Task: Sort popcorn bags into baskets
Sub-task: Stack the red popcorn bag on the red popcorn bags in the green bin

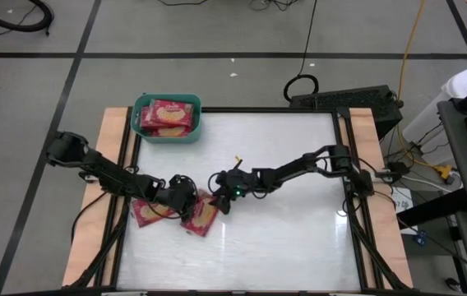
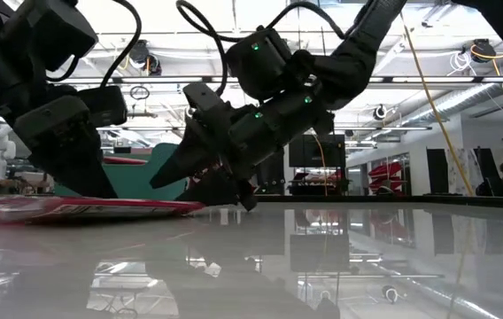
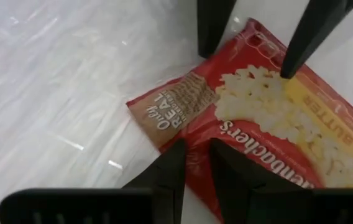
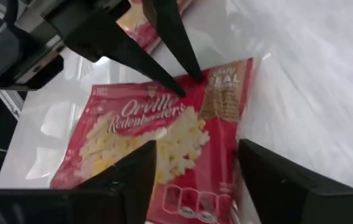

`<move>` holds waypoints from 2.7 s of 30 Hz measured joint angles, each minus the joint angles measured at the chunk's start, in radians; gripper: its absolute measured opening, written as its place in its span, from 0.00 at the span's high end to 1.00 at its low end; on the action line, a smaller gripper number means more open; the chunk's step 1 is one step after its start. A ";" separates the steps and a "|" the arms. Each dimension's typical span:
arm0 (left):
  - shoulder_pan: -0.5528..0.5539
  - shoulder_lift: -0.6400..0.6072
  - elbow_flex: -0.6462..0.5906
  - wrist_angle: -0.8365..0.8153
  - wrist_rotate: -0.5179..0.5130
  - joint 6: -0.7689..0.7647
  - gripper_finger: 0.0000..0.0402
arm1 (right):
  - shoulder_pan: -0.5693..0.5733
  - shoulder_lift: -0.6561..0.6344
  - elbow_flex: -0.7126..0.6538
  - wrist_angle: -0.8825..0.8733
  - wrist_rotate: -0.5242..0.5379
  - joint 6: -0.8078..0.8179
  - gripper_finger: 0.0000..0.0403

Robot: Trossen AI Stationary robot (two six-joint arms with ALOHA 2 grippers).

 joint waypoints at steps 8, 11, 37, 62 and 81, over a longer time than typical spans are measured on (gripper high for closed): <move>-0.006 -0.018 -0.002 0.024 0.003 0.031 0.81 | 0.000 -0.056 -0.002 -0.164 -0.009 0.040 0.58; -0.014 -0.060 -0.004 0.054 0.014 0.055 0.81 | 0.008 -0.073 -0.002 -0.210 -0.012 0.042 0.57; -0.032 0.003 -0.002 0.077 0.068 0.108 0.81 | 0.025 -0.062 -0.002 -0.164 -0.057 -0.075 0.80; -0.127 -0.573 0.046 -0.196 -0.282 0.182 0.82 | 0.014 -0.430 -0.085 -0.256 0.354 -0.626 1.00; -0.045 -0.374 -0.232 0.671 -0.493 0.393 0.40 | -0.051 -0.745 -0.524 0.257 0.362 -0.631 1.00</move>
